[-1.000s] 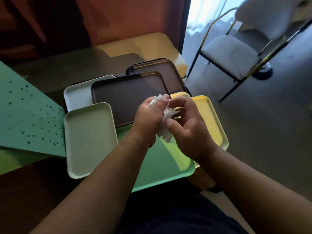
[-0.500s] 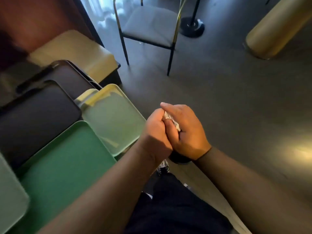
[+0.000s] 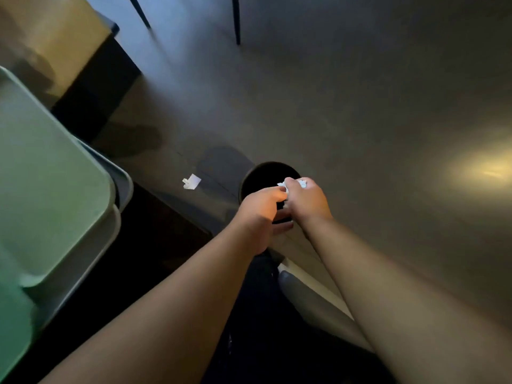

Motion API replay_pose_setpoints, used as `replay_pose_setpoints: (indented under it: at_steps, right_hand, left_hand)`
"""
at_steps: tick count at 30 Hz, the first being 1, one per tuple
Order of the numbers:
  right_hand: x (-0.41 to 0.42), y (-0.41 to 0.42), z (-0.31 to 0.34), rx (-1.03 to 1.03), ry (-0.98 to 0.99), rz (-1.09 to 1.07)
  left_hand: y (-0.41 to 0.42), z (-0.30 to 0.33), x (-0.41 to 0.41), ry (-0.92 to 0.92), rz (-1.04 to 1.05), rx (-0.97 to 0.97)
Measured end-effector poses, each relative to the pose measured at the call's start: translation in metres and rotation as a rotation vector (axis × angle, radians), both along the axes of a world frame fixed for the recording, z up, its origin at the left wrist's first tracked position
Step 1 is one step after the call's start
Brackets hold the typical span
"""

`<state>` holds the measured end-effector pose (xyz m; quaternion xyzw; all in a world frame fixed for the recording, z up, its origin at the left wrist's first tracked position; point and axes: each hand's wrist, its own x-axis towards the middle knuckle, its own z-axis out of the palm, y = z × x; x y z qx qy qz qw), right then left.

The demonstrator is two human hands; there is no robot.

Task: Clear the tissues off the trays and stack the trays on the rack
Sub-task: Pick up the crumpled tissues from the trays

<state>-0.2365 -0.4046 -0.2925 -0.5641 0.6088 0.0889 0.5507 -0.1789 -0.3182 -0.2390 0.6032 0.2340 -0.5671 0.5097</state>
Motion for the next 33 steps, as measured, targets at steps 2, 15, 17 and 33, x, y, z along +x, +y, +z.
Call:
replay_pose_setpoints:
  at_steps: [2, 15, 17, 33]
  right_hand:
    - [0.003, -0.004, -0.014, 0.022, 0.006, -0.032]
    - [0.047, -0.03, 0.024, 0.1, -0.019, 0.133]
    - [0.063, -0.032, 0.049, 0.049, -0.107, 0.137]
    - [0.228, 0.123, 0.313, 0.008, -0.774, 0.443]
  left_hand:
    - [-0.001, -0.018, -0.003, -0.011, 0.034, 0.013]
    - [0.006, 0.018, 0.024, -0.253, -0.104, 0.027]
    - [0.001, 0.033, 0.029, -0.284, -0.117, -0.004]
    - [0.133, 0.267, 0.148, -0.795, 0.264, -0.11]
